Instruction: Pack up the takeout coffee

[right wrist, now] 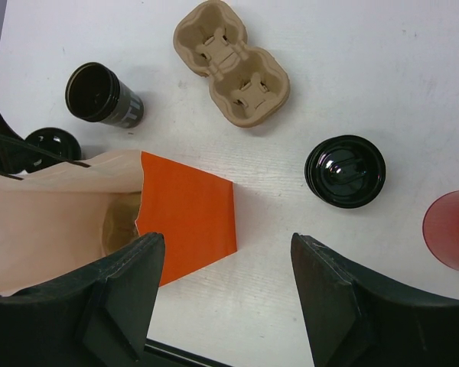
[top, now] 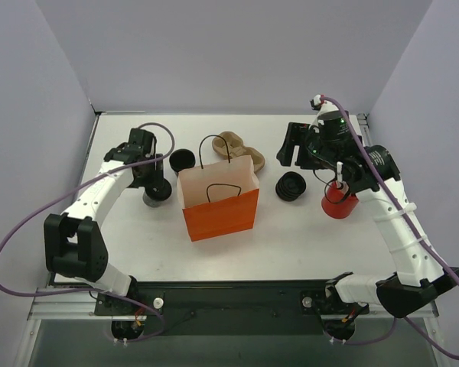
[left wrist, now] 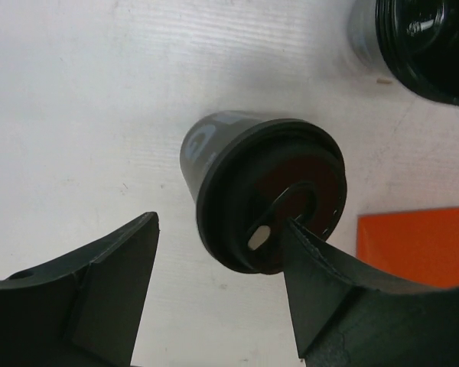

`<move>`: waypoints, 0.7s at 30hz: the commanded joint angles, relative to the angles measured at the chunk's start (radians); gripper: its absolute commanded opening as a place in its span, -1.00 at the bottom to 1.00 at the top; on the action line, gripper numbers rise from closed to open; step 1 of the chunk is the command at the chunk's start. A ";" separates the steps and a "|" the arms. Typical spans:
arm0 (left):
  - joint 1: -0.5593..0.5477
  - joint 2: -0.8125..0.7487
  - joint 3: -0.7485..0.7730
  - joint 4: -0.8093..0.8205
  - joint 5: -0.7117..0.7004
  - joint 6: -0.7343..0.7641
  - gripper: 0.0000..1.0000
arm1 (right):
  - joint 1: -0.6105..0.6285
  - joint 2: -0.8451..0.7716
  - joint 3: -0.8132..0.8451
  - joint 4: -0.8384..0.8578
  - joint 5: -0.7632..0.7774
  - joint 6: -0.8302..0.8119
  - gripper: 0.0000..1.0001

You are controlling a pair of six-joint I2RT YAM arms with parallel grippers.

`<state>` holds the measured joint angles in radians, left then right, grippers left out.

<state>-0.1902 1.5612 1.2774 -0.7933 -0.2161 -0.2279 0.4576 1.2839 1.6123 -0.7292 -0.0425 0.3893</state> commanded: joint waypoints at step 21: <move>0.011 -0.110 -0.062 0.009 -0.051 -0.068 0.72 | -0.002 -0.075 -0.046 0.014 -0.007 0.026 0.34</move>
<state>-0.2138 1.4864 1.2179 -0.8127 -0.2474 -0.2329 0.4576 1.2224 1.5780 -0.7223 -0.0422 0.4007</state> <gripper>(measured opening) 0.863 0.674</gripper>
